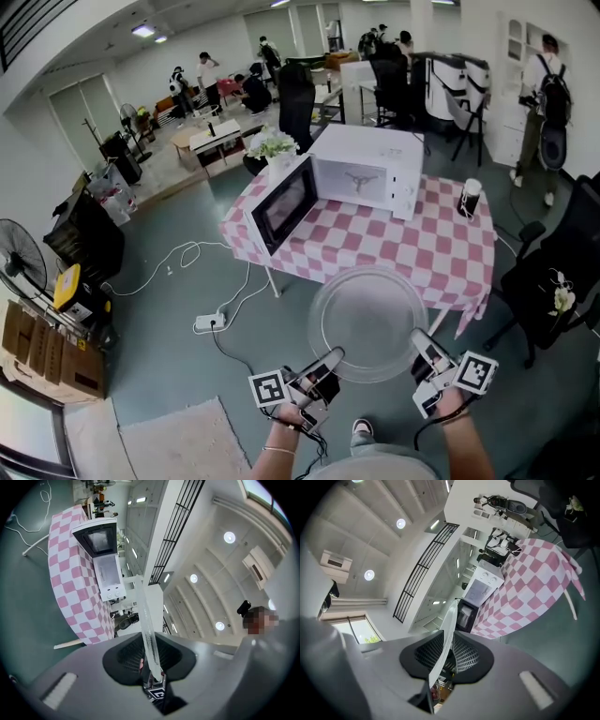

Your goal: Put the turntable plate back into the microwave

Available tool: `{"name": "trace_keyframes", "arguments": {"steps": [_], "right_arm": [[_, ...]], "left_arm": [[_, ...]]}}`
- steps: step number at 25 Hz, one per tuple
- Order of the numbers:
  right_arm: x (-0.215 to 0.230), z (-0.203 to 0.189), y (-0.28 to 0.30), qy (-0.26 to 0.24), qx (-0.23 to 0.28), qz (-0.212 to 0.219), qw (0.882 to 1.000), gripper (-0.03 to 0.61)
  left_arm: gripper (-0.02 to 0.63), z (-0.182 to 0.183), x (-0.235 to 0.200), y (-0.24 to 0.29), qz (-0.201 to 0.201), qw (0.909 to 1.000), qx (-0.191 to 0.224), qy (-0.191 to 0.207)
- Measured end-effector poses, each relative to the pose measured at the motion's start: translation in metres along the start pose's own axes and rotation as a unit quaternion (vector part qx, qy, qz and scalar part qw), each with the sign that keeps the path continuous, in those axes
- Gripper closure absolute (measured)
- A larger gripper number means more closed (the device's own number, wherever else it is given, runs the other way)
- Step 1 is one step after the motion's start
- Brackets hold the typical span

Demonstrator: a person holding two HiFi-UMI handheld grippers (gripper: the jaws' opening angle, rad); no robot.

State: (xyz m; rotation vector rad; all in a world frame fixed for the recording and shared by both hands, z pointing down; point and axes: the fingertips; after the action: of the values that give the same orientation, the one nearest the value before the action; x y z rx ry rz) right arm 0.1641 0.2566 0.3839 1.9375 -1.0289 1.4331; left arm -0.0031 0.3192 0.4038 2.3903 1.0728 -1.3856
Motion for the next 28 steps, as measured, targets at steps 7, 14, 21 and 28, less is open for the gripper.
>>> {"name": "trace_keyframes", "arguments": {"steps": [7, 14, 21, 28], "right_arm": [[0.016, 0.043, 0.03, 0.003, -0.009, 0.007, 1.0, 0.511], [0.026, 0.063, 0.051, 0.016, -0.014, 0.018, 1.0, 0.511], [0.041, 0.073, 0.072, 0.017, -0.013, 0.014, 1.0, 0.511], [0.052, 0.099, 0.119, 0.012, -0.002, 0.011, 1.0, 0.511]], "left_arm": [[0.56, 0.023, -0.023, 0.039, 0.006, 1.0, 0.006, 0.006], [0.561, 0.037, -0.037, 0.058, 0.018, 0.9997, 0.014, 0.001], [0.561, 0.053, -0.058, 0.067, 0.02, 0.9997, 0.011, 0.004], [0.561, 0.091, -0.099, 0.09, 0.011, 0.9999, 0.001, 0.0]]}}
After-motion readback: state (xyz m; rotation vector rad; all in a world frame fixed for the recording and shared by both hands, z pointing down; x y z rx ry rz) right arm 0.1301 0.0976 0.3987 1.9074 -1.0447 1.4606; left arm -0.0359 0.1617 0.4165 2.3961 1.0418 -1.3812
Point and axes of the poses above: the fingertips, and each gripper's own axes: y forward along the fingers, x to its right, z out of its top, and after that the axes turned 14 degrees about y, right-handed
